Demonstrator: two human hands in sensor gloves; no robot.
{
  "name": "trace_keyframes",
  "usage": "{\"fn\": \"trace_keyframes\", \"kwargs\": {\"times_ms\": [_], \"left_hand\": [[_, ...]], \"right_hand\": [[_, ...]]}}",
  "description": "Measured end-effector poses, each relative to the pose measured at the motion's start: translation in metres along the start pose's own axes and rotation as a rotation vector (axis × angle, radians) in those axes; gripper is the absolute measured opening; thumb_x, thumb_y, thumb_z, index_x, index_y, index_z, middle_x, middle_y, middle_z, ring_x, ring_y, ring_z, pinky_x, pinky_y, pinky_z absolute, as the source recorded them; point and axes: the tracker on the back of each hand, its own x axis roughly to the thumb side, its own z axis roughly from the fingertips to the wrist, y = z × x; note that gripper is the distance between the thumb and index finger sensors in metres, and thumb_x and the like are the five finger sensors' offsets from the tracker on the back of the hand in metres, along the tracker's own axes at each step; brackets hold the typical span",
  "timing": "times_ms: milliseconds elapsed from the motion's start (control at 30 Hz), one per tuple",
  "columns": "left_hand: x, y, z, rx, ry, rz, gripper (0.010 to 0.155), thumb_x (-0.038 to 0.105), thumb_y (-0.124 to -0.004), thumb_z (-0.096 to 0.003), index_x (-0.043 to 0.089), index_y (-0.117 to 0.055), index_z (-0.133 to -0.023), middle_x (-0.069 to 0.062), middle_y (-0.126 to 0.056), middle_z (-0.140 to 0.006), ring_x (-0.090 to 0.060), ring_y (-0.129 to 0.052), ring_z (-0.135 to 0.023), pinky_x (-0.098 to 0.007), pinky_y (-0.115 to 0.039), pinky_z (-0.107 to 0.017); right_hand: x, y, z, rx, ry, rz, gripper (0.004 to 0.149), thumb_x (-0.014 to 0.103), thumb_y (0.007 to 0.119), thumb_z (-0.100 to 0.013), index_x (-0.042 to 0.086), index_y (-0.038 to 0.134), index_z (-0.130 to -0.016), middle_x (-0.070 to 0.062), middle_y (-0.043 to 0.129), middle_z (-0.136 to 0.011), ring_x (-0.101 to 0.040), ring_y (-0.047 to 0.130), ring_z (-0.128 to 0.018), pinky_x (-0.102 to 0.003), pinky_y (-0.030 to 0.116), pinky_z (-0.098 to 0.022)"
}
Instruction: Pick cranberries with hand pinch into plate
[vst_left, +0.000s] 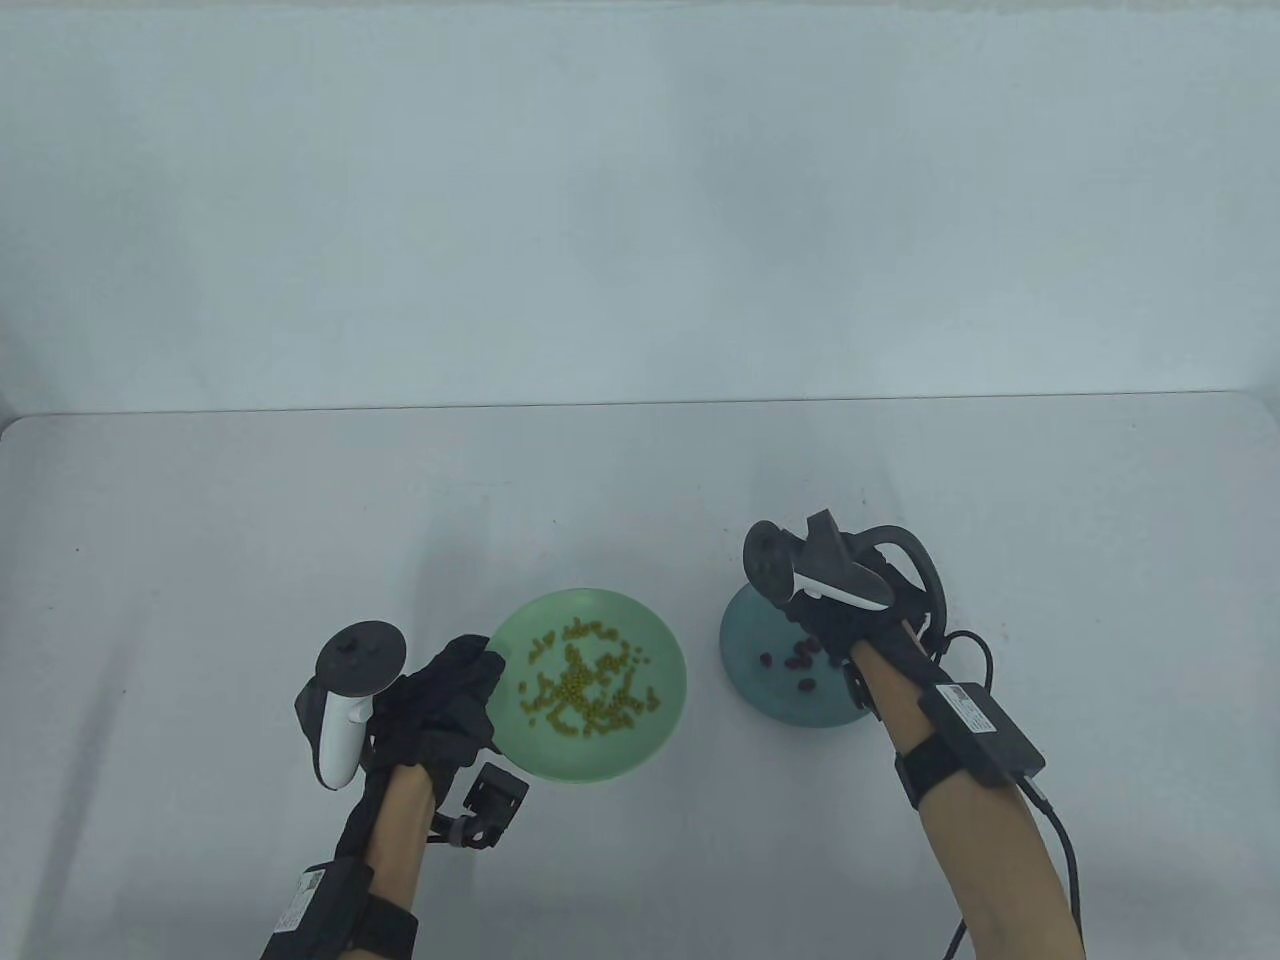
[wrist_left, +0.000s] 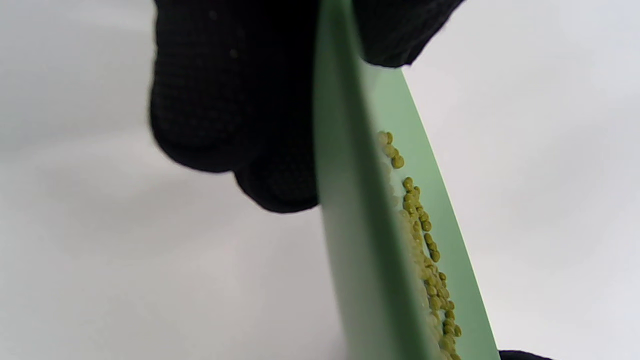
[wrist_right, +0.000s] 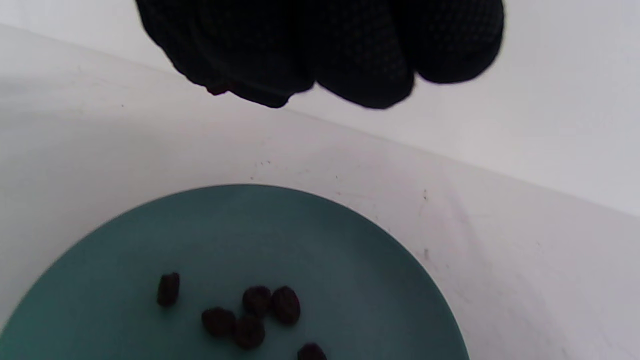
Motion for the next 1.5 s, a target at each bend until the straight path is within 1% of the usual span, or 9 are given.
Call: {"fn": "trace_keyframes", "kwargs": {"times_ms": [167,433,633,933,1067,1200,1300,1367,1500], "left_hand": [[0.0,0.001,0.0,0.001,-0.001,0.002,0.047,0.025,-0.067,-0.0601,0.003,-0.064,-0.101,-0.015,-0.091,-0.078,-0.023,-0.11,-0.044,-0.029,-0.097,-0.034],[0.0,0.001,0.0,0.002,0.0,0.004,0.047,0.025,-0.067,-0.0601,0.003,-0.065,-0.101,-0.015,-0.091,-0.077,-0.023,-0.11,-0.044,-0.029,-0.097,-0.034],[-0.001,0.002,0.0,0.001,0.001,0.004,0.047,0.025,-0.067,-0.0601,0.003,-0.064,-0.101,-0.015,-0.091,-0.078,-0.023,-0.11,-0.044,-0.029,-0.097,-0.034],[-0.001,0.002,0.0,0.003,0.0,0.006,0.047,0.025,-0.067,-0.0601,0.002,-0.065,-0.101,-0.015,-0.091,-0.077,-0.023,-0.11,-0.044,-0.029,-0.097,-0.034],[-0.001,0.003,0.0,0.003,-0.001,0.008,0.047,0.025,-0.067,-0.0601,0.003,-0.064,-0.101,-0.015,-0.091,-0.077,-0.023,-0.11,-0.044,-0.029,-0.097,-0.034],[-0.001,0.003,0.0,0.004,0.0,0.01,0.047,0.025,-0.067,-0.0601,0.003,-0.064,-0.101,-0.015,-0.091,-0.077,-0.023,-0.11,-0.044,-0.029,-0.097,-0.034],[-0.001,0.003,0.0,0.004,0.002,0.009,0.047,0.025,-0.067,-0.0601,0.003,-0.065,-0.101,-0.015,-0.091,-0.078,-0.023,-0.11,-0.044,-0.029,-0.097,-0.034],[-0.001,0.002,0.0,0.002,0.002,0.008,0.047,0.026,-0.067,-0.0601,0.003,-0.065,-0.101,-0.015,-0.091,-0.078,-0.023,-0.11,-0.044,-0.029,-0.097,-0.034],[-0.001,0.002,0.0,-0.002,-0.002,0.009,0.047,0.026,-0.067,-0.0601,0.003,-0.064,-0.101,-0.015,-0.091,-0.078,-0.023,-0.11,-0.044,-0.029,-0.097,-0.034]], "right_hand": [[-0.003,0.023,-0.008,0.054,0.031,-0.014,0.044,0.046,0.075,-0.052,0.022,0.083,-0.088,0.013,0.092,-0.043,-0.006,0.095,-0.036,-0.034,0.087,-0.04],[-0.004,0.049,-0.018,0.118,0.067,-0.031,0.044,0.047,0.075,-0.052,0.022,0.084,-0.087,0.013,0.092,-0.043,-0.006,0.095,-0.036,-0.034,0.087,-0.04],[-0.004,0.059,-0.022,0.142,0.079,-0.028,0.044,0.047,0.075,-0.052,0.022,0.084,-0.087,0.014,0.092,-0.043,-0.006,0.095,-0.036,-0.034,0.087,-0.04],[-0.004,0.061,-0.022,0.148,0.085,-0.039,0.045,0.048,0.075,-0.052,0.022,0.084,-0.088,0.014,0.092,-0.043,-0.006,0.095,-0.036,-0.034,0.087,-0.04],[-0.006,0.054,-0.019,0.124,0.089,-0.047,0.047,0.048,0.074,-0.052,0.022,0.082,-0.09,0.014,0.092,-0.044,-0.006,0.095,-0.036,-0.034,0.086,-0.04],[-0.01,0.038,-0.011,0.085,0.083,-0.046,0.048,0.049,0.073,-0.052,0.021,0.082,-0.091,0.014,0.092,-0.045,-0.006,0.095,-0.037,-0.035,0.086,-0.041],[-0.013,0.022,0.001,0.035,0.067,-0.032,0.051,0.051,0.072,-0.052,0.021,0.08,-0.093,0.013,0.092,-0.049,-0.007,0.096,-0.04,-0.036,0.086,-0.043],[-0.015,0.006,0.017,-0.022,0.046,-0.032,0.055,0.055,0.067,-0.053,0.021,0.078,-0.096,0.011,0.094,-0.058,-0.01,0.097,-0.049,-0.038,0.085,-0.047],[-0.017,-0.016,0.049,-0.114,-0.005,-0.033,0.065,0.06,0.059,-0.054,0.021,0.069,-0.105,0.003,0.09,-0.086,-0.021,0.095,-0.075,-0.046,0.081,-0.057]]}}
